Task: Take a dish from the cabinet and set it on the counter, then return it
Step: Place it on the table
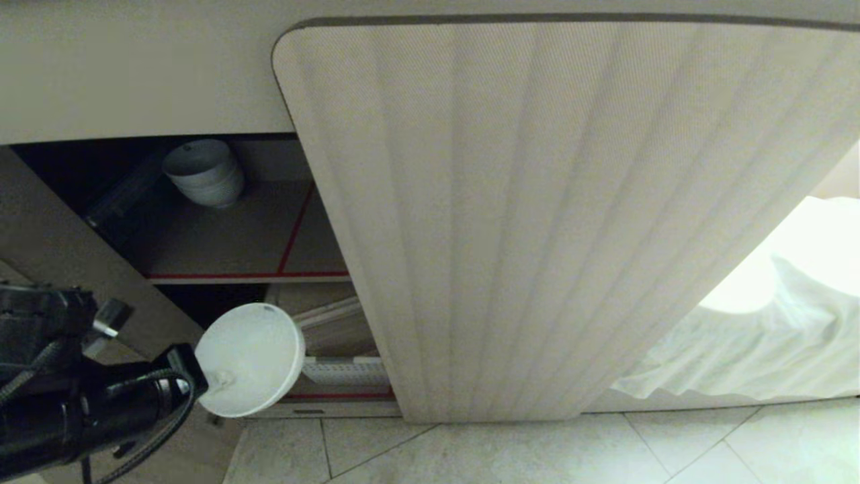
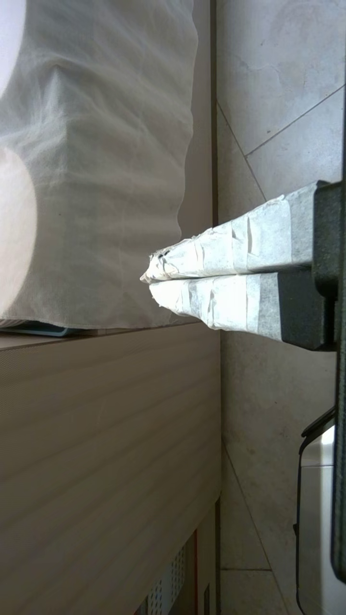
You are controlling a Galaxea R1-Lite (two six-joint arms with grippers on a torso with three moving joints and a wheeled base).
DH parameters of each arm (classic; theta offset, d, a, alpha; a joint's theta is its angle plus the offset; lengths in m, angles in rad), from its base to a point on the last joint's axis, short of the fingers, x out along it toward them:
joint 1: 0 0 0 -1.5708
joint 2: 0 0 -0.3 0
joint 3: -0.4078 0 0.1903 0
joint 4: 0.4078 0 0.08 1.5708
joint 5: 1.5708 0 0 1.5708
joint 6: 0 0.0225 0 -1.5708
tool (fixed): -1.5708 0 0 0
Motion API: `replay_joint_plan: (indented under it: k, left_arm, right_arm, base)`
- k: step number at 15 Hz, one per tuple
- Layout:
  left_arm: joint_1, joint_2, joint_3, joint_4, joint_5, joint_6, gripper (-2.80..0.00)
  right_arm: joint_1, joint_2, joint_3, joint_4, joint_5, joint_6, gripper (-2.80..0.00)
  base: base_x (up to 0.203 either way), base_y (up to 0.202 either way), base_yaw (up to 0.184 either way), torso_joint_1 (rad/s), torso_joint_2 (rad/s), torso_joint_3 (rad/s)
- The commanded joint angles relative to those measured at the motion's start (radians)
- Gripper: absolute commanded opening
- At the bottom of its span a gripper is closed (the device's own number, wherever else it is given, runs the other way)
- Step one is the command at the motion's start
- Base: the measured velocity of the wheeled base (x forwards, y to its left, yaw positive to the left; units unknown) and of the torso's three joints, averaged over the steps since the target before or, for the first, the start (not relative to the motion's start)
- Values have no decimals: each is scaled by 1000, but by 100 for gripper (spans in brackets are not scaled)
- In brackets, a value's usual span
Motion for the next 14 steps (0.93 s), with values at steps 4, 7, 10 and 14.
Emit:
replay_joint_plan:
  k: [4, 7, 10, 14]
  left_arm:
    - [-1, -165, 70, 68, 12, 2, -280]
    - [3, -231, 75, 198, 51, 33, -280]
    - [3, -259, 78, 246, 97, 80, -280]
    - [0, -335, 75, 344, 93, 85, -280]
  right_arm:
    - [1, 0, 0, 0, 0, 0, -280]
    - [0, 0, 0, 0, 0, 0, -280]
    - [1, 0, 0, 0, 0, 0, -280]
    - [0, 0, 0, 0, 0, 0, -280]
  base:
    - [0, 0, 0, 0, 0, 0]
    - [0, 0, 0, 0, 0, 0]
    - [0, 0, 0, 0, 0, 0]
    - [0, 0, 0, 0, 0, 0]
